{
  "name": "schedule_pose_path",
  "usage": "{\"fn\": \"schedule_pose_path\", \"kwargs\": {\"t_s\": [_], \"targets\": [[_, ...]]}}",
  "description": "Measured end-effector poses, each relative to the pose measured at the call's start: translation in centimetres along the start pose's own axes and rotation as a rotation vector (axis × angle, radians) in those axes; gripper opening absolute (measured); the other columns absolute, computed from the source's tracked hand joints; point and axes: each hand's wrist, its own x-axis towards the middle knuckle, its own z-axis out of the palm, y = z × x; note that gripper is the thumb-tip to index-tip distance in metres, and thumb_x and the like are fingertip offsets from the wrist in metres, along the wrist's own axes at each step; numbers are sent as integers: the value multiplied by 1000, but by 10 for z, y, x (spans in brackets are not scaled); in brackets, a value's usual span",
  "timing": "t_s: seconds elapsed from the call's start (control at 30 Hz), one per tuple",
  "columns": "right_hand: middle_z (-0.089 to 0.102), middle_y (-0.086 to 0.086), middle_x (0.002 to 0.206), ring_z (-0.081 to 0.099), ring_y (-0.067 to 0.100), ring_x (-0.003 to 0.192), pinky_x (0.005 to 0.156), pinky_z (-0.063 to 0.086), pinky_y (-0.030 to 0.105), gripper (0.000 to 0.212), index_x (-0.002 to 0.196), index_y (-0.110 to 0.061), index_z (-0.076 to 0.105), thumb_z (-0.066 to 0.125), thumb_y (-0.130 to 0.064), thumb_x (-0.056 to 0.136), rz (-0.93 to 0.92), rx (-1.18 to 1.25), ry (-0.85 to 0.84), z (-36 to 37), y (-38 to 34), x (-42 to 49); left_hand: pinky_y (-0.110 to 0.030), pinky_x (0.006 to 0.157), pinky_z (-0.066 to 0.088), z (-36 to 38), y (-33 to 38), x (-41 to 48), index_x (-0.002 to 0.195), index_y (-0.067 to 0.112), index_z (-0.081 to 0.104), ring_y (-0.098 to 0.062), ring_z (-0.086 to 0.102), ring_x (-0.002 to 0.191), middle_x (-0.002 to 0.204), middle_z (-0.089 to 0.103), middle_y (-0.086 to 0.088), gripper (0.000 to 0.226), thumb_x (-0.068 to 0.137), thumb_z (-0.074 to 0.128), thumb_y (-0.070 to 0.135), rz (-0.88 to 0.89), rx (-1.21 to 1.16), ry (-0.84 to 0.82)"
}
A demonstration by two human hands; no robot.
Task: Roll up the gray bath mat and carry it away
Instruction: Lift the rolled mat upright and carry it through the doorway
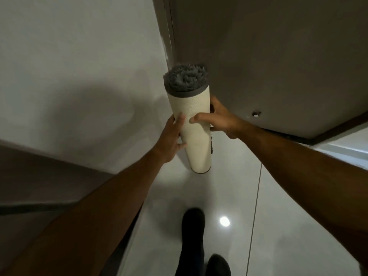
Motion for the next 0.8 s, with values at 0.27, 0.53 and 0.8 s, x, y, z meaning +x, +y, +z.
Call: {"fn": "schedule_pose_path", "kwargs": {"t_s": [0.27,0.53,0.8], "targets": [[62,-12,109,61,8,97,74,54,30,50,114,-43,45,73,-16,81,21,41,-18,-23,14,139,-56,100,45,-36,3,136,137,51,42,-15,53,126,138,55,15,78,68,65,78,-15,-49,83],[54,4,135,52,28,122,103,47,53,76,142,-32,33,70,-8,79,117,3,-85,-14,36,243,-52,108,41,-82,-18,215,148,43,31,-21,48,134,147,49,5,77,81,65,62,-146,-146,105],[60,10,128,56,28,118,92,54,41,68,138,-14,45,66,-2,74,127,-115,-15,-13,22,279,-43,104,44,-72,1,239,154,37,15,-19,51,126,150,43,0,76,92,54,56,-152,-87,263]]}}
